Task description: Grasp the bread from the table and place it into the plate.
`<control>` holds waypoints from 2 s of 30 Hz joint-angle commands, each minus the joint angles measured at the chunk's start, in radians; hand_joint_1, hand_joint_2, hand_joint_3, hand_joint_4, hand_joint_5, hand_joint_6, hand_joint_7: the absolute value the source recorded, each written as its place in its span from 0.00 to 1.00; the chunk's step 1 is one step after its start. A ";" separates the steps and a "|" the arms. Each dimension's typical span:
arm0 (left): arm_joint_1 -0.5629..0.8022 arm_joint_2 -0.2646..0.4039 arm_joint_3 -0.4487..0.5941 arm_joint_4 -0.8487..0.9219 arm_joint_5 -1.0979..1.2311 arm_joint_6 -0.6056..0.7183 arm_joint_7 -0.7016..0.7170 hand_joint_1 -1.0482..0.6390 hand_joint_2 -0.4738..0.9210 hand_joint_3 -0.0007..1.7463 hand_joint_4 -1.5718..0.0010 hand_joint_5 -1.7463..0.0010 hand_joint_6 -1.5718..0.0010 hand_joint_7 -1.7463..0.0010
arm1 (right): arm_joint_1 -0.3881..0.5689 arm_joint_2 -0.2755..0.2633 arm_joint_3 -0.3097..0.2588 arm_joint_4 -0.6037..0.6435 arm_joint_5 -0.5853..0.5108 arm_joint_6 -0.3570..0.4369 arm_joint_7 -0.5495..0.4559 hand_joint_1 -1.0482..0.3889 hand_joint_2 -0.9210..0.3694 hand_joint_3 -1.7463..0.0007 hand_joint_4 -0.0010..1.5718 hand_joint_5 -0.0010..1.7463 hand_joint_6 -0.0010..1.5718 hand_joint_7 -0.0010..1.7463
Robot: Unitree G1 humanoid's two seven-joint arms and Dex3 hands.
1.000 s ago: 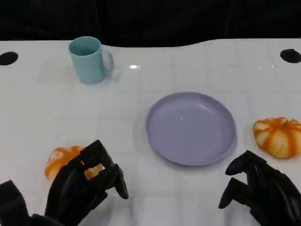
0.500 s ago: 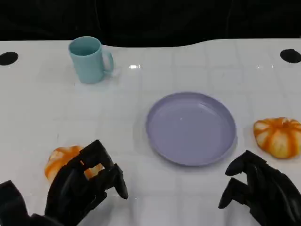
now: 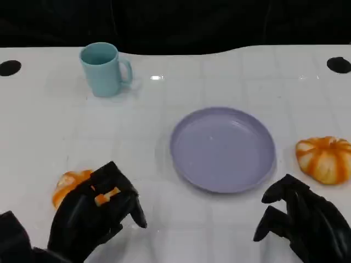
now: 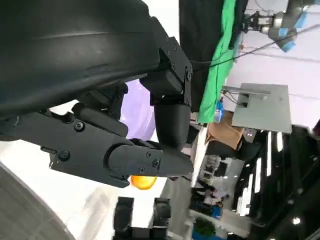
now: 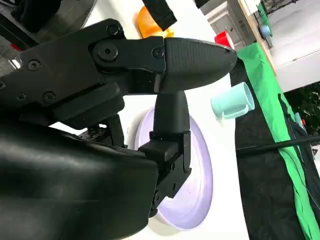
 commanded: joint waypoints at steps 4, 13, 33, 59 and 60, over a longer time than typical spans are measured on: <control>-0.006 0.083 -0.012 -0.055 0.097 -0.044 0.031 0.26 1.00 0.11 0.61 0.34 0.50 0.77 | -0.004 -0.004 0.001 -0.001 -0.014 -0.024 -0.003 0.37 0.00 0.70 0.39 1.00 0.27 0.96; 0.000 0.199 -0.030 -0.177 0.270 -0.051 0.098 0.29 1.00 0.10 0.70 0.50 0.57 0.95 | -0.001 -0.003 0.001 -0.012 -0.018 -0.010 -0.012 0.35 0.00 0.72 0.40 1.00 0.29 0.96; 0.008 0.519 -0.082 -0.472 0.862 0.055 0.206 0.23 1.00 0.04 0.96 0.83 0.83 1.00 | -0.001 -0.010 -0.008 -0.015 -0.009 -0.004 -0.001 0.37 0.00 0.70 0.39 1.00 0.26 0.98; -0.141 0.581 -0.301 -0.371 1.291 0.243 0.165 0.27 0.96 0.00 0.98 0.94 0.91 1.00 | 0.005 -0.007 -0.002 -0.029 -0.010 0.006 -0.007 0.38 0.00 0.70 0.40 1.00 0.27 0.99; -0.148 0.581 -0.311 -0.354 1.292 0.242 0.167 0.27 0.96 0.00 0.98 0.94 0.92 1.00 | 0.005 -0.008 -0.001 -0.030 -0.010 0.005 -0.006 0.38 0.00 0.70 0.40 1.00 0.27 0.99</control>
